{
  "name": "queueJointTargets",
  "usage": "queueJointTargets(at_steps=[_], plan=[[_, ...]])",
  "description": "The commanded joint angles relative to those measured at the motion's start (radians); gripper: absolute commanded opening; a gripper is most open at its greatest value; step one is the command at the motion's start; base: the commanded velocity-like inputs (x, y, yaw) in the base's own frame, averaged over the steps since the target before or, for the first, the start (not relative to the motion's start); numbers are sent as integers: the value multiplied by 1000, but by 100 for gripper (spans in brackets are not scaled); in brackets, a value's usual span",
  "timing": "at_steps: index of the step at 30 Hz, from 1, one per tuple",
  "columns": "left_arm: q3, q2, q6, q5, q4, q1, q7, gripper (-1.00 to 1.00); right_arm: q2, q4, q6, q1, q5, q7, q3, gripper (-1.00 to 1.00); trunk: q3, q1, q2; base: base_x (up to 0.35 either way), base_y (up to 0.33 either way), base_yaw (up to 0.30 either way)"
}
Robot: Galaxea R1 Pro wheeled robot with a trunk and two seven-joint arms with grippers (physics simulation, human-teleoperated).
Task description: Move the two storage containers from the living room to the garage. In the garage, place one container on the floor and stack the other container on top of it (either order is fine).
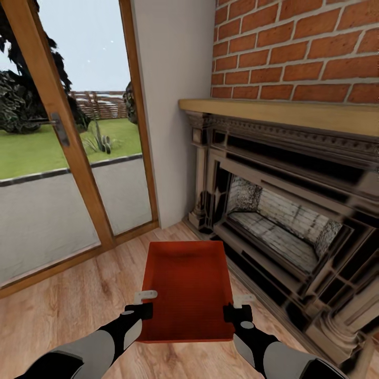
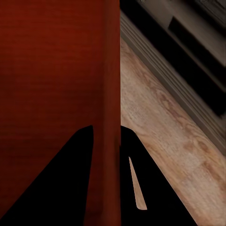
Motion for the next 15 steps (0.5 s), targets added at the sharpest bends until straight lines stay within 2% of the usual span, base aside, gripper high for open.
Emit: queueJointTargets(at_steps=[1, 15], plan=[[38, 3, -9, -2, -2, -2, 68, -100, 0, 2, -1, 0, -22, 3, 26, -100, 1, 0, -1, 0, 0, 0], [38, 3, -9, -2, -3, -2, 68, -100, 0, 2, -1, 0, -22, 3, 26, -100, 22, 0, -1, 0, 0, 0]])
